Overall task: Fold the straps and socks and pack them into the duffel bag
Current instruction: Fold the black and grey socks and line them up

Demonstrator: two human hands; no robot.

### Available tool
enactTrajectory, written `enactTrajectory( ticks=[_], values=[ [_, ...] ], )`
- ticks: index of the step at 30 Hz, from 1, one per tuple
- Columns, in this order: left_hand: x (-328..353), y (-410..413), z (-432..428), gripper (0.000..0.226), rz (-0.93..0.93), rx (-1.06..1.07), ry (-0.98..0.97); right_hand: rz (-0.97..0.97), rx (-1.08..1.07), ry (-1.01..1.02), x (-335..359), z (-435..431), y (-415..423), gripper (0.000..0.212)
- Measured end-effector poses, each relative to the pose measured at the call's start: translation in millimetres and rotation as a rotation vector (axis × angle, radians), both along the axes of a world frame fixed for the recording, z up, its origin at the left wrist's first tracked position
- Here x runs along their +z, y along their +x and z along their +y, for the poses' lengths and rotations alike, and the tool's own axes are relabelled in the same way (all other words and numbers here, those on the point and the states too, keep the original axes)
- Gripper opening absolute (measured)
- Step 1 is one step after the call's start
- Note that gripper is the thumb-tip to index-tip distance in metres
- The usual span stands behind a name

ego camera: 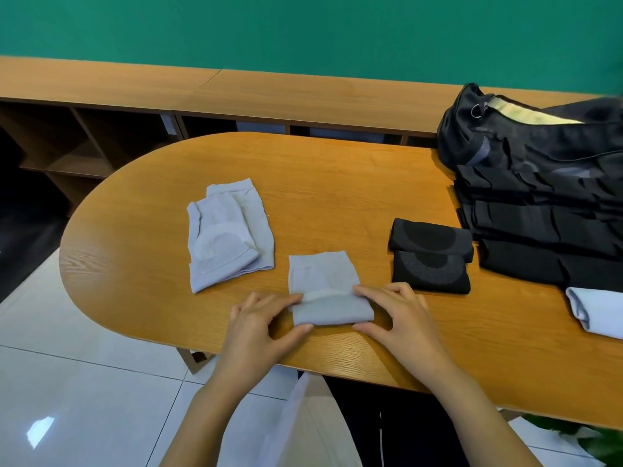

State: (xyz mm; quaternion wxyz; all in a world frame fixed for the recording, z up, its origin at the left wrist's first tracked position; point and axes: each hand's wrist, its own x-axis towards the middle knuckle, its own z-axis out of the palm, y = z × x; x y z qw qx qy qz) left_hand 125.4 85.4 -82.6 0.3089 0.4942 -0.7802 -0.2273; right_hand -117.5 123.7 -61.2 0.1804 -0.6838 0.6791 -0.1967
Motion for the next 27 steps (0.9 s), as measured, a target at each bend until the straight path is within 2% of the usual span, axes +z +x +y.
enactTrajectory(
  ticks=[4, 8, 9, 12, 14, 18, 23, 25, 27],
  values=[
    [6, -3, 2, 0.058, 0.087, 0.084, 0.058, -0.113, -0.072, -0.011, -4, 0, -2, 0.048],
    [8, -3, 1, 0.071, 0.079, 0.050, 0.122, -0.134, -0.107, -0.004, -9, -3, -1, 0.046],
    [7, -4, 0, 0.068, 0.089, 0.052, 0.133, -0.144, -0.110, -0.006, -10, -3, -2, 0.047],
    [2, -3, 0, 0.034, 0.143, 0.077, 0.075, -0.168, -0.125, -0.014, -11, -3, 0, 0.044],
    [0, -4, 1, 0.022, 0.160, 0.089, 0.053, -0.157, -0.141, -0.016, -9, -3, 3, 0.037],
    [5, -9, 1, 0.030, 0.159, 0.115, 0.048, -0.140, -0.131, -0.050, -7, -2, 10, 0.022],
    [6, -15, 1, 0.026, 0.185, 0.158, 0.118, -0.183, -0.173, -0.116, -4, -4, 17, 0.023],
    [6, -18, 1, 0.022, 0.176, 0.231, 0.115, -0.126, -0.177, -0.125, -4, -7, 19, 0.012],
    [7, -20, 1, 0.026, 0.120, 0.277, 0.061, -0.028, -0.199, -0.103, -2, -8, 23, 0.016]
  ],
)
